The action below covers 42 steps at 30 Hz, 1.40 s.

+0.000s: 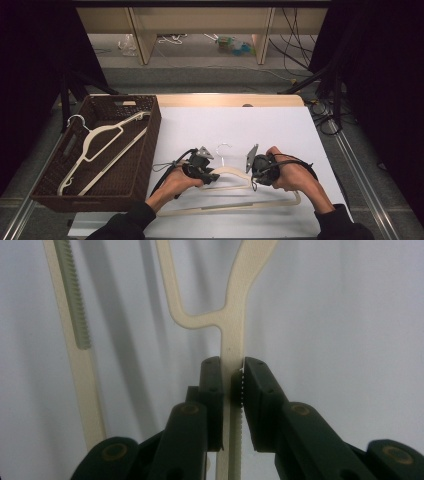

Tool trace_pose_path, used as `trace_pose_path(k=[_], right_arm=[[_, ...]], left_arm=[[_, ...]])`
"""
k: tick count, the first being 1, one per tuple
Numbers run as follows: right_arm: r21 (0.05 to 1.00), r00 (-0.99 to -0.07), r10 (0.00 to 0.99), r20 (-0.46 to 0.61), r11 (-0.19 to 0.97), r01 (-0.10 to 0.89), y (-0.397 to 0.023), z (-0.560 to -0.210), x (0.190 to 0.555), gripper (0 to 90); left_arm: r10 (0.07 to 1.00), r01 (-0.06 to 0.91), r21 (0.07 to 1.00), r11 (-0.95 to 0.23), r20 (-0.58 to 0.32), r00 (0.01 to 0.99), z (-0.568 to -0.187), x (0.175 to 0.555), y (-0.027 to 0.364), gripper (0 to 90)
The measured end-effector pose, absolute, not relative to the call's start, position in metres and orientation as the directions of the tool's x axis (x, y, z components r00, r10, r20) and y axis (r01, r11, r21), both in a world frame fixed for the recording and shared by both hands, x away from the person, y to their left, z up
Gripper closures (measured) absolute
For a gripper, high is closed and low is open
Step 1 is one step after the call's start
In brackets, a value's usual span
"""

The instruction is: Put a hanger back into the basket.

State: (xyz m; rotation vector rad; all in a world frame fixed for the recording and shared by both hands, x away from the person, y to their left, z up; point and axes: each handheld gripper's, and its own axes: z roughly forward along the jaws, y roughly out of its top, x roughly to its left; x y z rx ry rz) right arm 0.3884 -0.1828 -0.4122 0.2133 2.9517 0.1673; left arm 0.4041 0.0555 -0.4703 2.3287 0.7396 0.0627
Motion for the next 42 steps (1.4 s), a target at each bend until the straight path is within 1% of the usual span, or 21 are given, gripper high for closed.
trace_pose_path(k=[1,2,6,11,14,15,24,26,29,31,32,33,36,37,38,40,42], right_arm=[[0.124,-0.974,0.154,-0.167,0.983,0.135,-0.183,-0.412,0.388,79.9],[0.126,-0.976,0.141,-0.169,0.985,0.12,-0.183,-0.412,0.388,80.0],[0.136,-0.977,0.13,-0.172,0.985,0.107,-0.186,-0.41,0.387,80.2],[0.139,-0.978,0.121,-0.169,0.986,0.097,-0.189,-0.411,0.386,80.3],[0.136,-0.979,0.126,-0.161,0.985,0.104,-0.19,-0.414,0.384,80.5],[0.134,-0.98,0.121,-0.16,0.986,0.1,-0.191,-0.414,0.385,80.5],[0.126,-0.981,0.13,-0.145,0.986,0.111,-0.192,-0.417,0.384,80.5],[0.127,-0.98,0.135,-0.143,0.985,0.118,-0.192,-0.417,0.383,80.5],[0.131,-0.982,0.119,-0.145,0.986,0.1,-0.192,-0.417,0.384,80.5],[0.132,-0.982,0.122,-0.145,0.986,0.103,-0.192,-0.417,0.384,80.4],[0.134,-0.981,0.138,-0.137,0.984,0.119,-0.192,-0.417,0.383,80.3],[0.139,-0.983,0.13,-0.133,0.984,0.112,-0.193,-0.417,0.385,79.8],[0.196,-0.972,0.208,-0.109,0.963,0.184,-0.199,-0.413,0.387,75.8],[0.211,-0.969,0.229,-0.097,0.956,0.205,-0.201,-0.412,0.387,73.6],[0.253,-0.963,0.262,-0.066,0.938,0.238,-0.202,-0.409,0.386,72.7],[0.305,-0.959,0.278,-0.056,0.919,0.249,-0.207,-0.4,0.387,70.3],[0.367,-0.947,0.317,-0.052,0.888,0.277,-0.21,-0.393,0.388,65.1]], left_arm=[[0.544,0.517,0.653,-0.554,-0.186,0.818,-0.471,0.402,0.054,70.7],[0.542,0.522,0.661,-0.539,-0.202,0.816,-0.47,0.402,0.054,71.2],[0.517,0.519,0.679,-0.519,-0.235,0.823,-0.465,0.399,0.058,72.7],[0.489,0.499,0.699,-0.512,-0.24,0.839,-0.461,0.396,0.06,73.8],[0.466,0.497,0.707,-0.503,-0.262,0.845,-0.46,0.395,0.059,73.9],[0.46,0.507,0.708,-0.492,-0.282,0.842,-0.46,0.395,0.058,73.9],[0.445,0.515,0.709,-0.481,-0.309,0.84,-0.463,0.397,0.056,72.8],[0.438,0.521,0.711,-0.473,-0.323,0.839,-0.464,0.397,0.056,71.2],[0.439,0.514,0.711,-0.48,-0.312,0.842,-0.464,0.397,0.056,72.3],[0.44,0.508,0.716,-0.478,-0.305,0.845,-0.462,0.395,0.056,73.5],[0.436,0.504,0.717,-0.481,-0.303,0.847,-0.461,0.394,0.056,73.9],[0.432,0.506,0.715,-0.482,-0.309,0.848,-0.46,0.393,0.056,74.4],[0.415,0.496,0.715,-0.492,-0.309,0.856,-0.458,0.389,0.059,76.5],[0.408,0.503,0.721,-0.477,-0.325,0.853,-0.457,0.387,0.058,77.2],[0.401,0.489,0.726,-0.484,-0.313,0.861,-0.455,0.385,0.058,77.6],[0.389,0.485,0.735,-0.474,-0.319,0.864,-0.452,0.382,0.058,78.4],[0.382,0.476,0.74,-0.476,-0.314,0.869,-0.45,0.38,0.058,78.9]])
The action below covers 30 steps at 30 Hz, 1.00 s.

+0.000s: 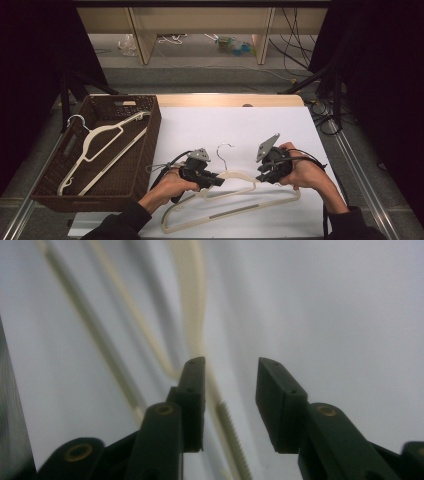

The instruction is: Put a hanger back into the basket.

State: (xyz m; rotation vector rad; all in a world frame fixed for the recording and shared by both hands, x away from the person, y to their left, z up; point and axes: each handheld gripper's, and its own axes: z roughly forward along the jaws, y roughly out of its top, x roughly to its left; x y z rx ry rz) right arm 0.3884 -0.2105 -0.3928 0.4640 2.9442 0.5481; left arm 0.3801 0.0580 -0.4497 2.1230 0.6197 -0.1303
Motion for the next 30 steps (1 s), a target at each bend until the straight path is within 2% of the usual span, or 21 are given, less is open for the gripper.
trace_pose_path(k=[3,5,10,15,25,30], right_arm=[[0.481,-0.921,0.385,-0.053,0.819,0.314,-0.211,-0.385,0.391,61.8],[0.537,-0.91,0.408,-0.079,0.786,0.306,-0.209,-0.381,0.392,58.8],[0.602,-0.889,0.448,-0.099,0.738,0.305,-0.2,-0.367,0.392,63.8],[0.61,-0.882,0.456,-0.117,0.734,0.298,-0.19,-0.364,0.397,66.8],[0.608,-0.879,0.451,-0.153,0.744,0.276,-0.168,-0.36,0.409,72.2],[0.583,-0.892,0.422,-0.16,0.769,0.26,-0.158,-0.362,0.415,81.5]], left_arm=[[0.389,0.475,0.741,-0.475,-0.308,0.868,-0.449,0.379,0.058,79.0],[0.391,0.467,0.746,-0.475,-0.297,0.871,-0.449,0.378,0.057,78.9],[0.4,0.461,0.754,-0.469,-0.284,0.871,-0.448,0.374,0.054,78.8],[0.398,0.439,0.756,-0.485,-0.256,0.881,-0.447,0.373,0.054,78.7],[0.401,0.44,0.759,-0.48,-0.257,0.879,-0.447,0.371,0.051,78.7],[0.402,0.44,0.759,-0.48,-0.255,0.879,-0.448,0.371,0.051,78.7]])
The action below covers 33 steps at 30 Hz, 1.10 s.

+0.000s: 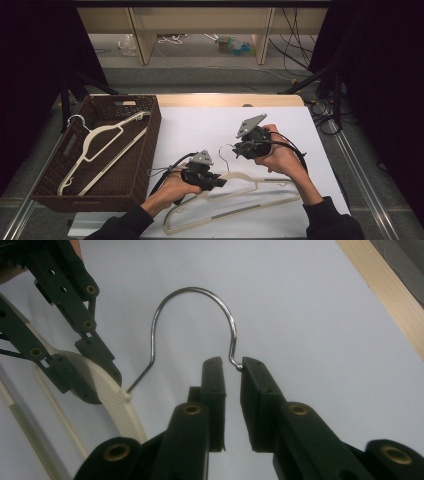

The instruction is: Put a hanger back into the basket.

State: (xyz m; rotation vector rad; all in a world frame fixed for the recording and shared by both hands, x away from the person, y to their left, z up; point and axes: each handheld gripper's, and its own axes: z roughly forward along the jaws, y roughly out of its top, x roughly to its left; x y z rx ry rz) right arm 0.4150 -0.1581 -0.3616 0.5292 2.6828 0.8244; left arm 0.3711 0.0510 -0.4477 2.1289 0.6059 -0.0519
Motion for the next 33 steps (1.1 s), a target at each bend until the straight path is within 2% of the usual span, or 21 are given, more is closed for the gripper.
trace_pose_path(k=[3,10,16,21,29,33], right_arm=[[0.571,-0.891,0.411,-0.19,0.785,0.241,-0.156,-0.359,0.414,86.0],[0.588,-0.904,0.392,-0.173,0.777,0.225,-0.153,-0.349,0.404,88.4],[0.59,-0.912,0.37,-0.18,0.782,0.201,-0.142,-0.348,0.403,87.8],[0.595,-0.905,0.395,-0.156,0.769,0.233,-0.128,-0.349,0.4,87.8],[0.568,-0.903,0.386,-0.189,0.793,0.22,-0.11,-0.358,0.406,88.1],[0.575,-0.903,0.391,-0.177,0.786,0.228,-0.111,-0.357,0.402,83.8]], left_arm=[[0.398,0.44,0.76,-0.479,-0.259,0.88,-0.449,0.372,0.051,78.6],[0.413,0.443,0.76,-0.476,-0.252,0.875,-0.45,0.372,0.05,78.3],[0.434,0.446,0.758,-0.475,-0.24,0.868,-0.452,0.374,0.05,78.0],[0.435,0.443,0.767,-0.465,-0.238,0.869,-0.452,0.375,0.048,78.1],[0.437,0.448,0.763,-0.466,-0.242,0.866,-0.451,0.374,0.048,78.2],[0.431,0.448,0.765,-0.463,-0.248,0.868,-0.45,0.373,0.048,78.5]])
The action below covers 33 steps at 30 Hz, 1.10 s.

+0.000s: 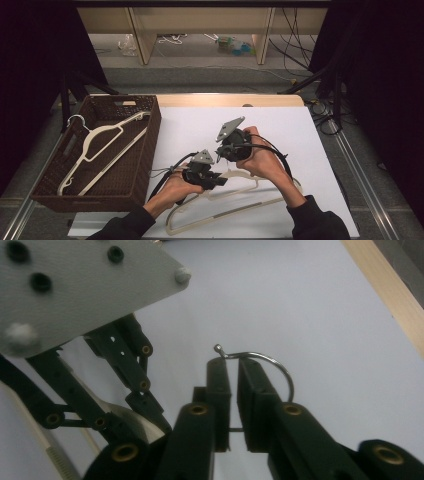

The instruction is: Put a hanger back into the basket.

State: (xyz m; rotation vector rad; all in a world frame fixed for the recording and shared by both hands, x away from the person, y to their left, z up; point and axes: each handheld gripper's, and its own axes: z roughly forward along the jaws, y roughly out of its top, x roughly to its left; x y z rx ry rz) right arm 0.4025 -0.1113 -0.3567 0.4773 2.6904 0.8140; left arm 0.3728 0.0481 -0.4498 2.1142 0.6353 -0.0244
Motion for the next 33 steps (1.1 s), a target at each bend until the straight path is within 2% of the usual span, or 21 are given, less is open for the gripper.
trace_pose_path(k=[2,8,13,14,17,20,23,24,25,27,33], right_arm=[[0.583,-0.897,0.407,-0.174,0.776,0.24,-0.117,-0.35,0.399,79.5],[0.654,-0.891,0.434,-0.134,0.714,0.249,-0.14,-0.34,0.393,77.8],[0.648,-0.889,0.449,-0.096,0.706,0.286,-0.163,-0.345,0.39,76.5],[0.651,-0.881,0.466,-0.077,0.693,0.31,-0.168,-0.348,0.389,73.5],[0.658,-0.859,0.507,-0.068,0.67,0.343,-0.18,-0.356,0.386,53.1],[0.681,-0.839,0.541,-0.058,0.636,0.363,-0.194,-0.357,0.38,38.3],[0.705,-0.812,0.581,-0.058,0.599,0.379,-0.208,-0.355,0.371,34.1],[0.711,-0.805,0.59,-0.063,0.592,0.378,-0.213,-0.355,0.369,33.4],[0.709,-0.799,0.599,-0.06,0.588,0.388,-0.219,-0.356,0.365,33.1],[0.706,-0.786,0.615,-0.058,0.582,0.404,-0.226,-0.362,0.36,33.1],[0.675,-0.784,0.62,-0.029,0.591,0.442,-0.244,-0.376,0.349,33.4]], left_arm=[[0.432,0.457,0.769,-0.446,-0.262,0.863,-0.449,0.372,0.048,78.7],[0.436,0.455,0.763,-0.459,-0.252,0.864,-0.447,0.371,0.049,78.7],[0.429,0.441,0.764,-0.471,-0.239,0.871,-0.443,0.37,0.05,79.1],[0.428,0.442,0.764,-0.471,-0.24,0.871,-0.442,0.37,0.05,79.2],[0.421,0.438,0.768,-0.468,-0.242,0.874,-0.438,0.368,0.05,79.8],[0.42,0.451,0.77,-0.451,-0.262,0.869,-0.434,0.367,0.051,81.0],[0.418,0.456,0.775,-0.438,-0.274,0.866,-0.428,0.366,0.054,82.8],[0.397,0.431,0.792,-0.433,-0.261,0.88,-0.426,0.367,0.054,83.6],[0.414,0.456,0.781,-0.428,-0.279,0.867,-0.423,0.364,0.055,84.5],[0.402,0.432,0.796,-0.424,-0.263,0.877,-0.42,0.365,0.055,85.5],[0.429,0.445,0.792,-0.419,-0.259,0.865,-0.412,0.365,0.06,85.8]])
